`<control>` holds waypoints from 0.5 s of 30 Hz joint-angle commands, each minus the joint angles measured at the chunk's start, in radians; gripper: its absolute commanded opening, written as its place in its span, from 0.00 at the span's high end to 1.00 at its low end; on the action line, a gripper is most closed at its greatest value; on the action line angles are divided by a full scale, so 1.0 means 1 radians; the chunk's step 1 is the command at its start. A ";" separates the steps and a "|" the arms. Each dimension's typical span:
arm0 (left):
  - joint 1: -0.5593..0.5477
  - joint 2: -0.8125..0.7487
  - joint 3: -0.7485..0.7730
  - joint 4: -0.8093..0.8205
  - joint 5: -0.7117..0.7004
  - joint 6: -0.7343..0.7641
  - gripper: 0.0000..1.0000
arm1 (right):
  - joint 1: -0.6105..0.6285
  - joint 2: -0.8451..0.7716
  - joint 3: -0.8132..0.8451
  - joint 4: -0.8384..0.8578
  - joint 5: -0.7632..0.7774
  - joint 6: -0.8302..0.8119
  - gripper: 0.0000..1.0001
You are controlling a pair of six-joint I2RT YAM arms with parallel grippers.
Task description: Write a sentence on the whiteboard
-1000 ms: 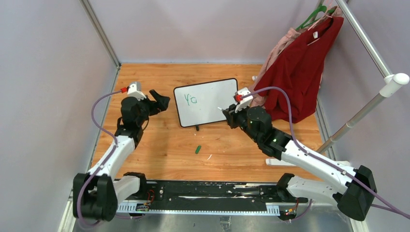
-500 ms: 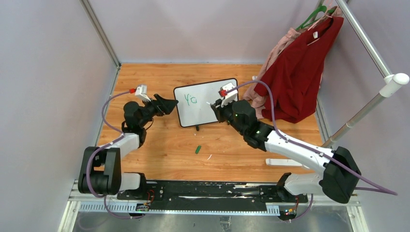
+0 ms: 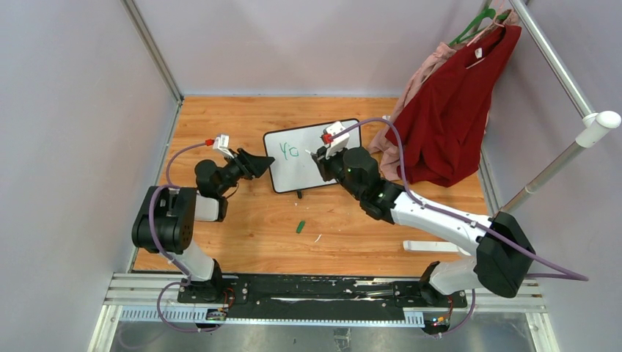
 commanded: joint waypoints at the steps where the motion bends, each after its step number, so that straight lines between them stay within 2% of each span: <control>1: 0.010 0.067 -0.016 0.208 0.046 -0.030 0.38 | 0.017 0.017 0.033 0.053 -0.025 -0.025 1.00; 6: 0.023 0.137 -0.028 0.348 0.047 -0.080 0.44 | 0.023 0.019 0.028 0.066 -0.041 -0.035 1.00; 15: 0.024 0.211 0.000 0.350 0.095 -0.088 0.55 | 0.025 0.038 0.030 0.084 -0.036 -0.070 1.00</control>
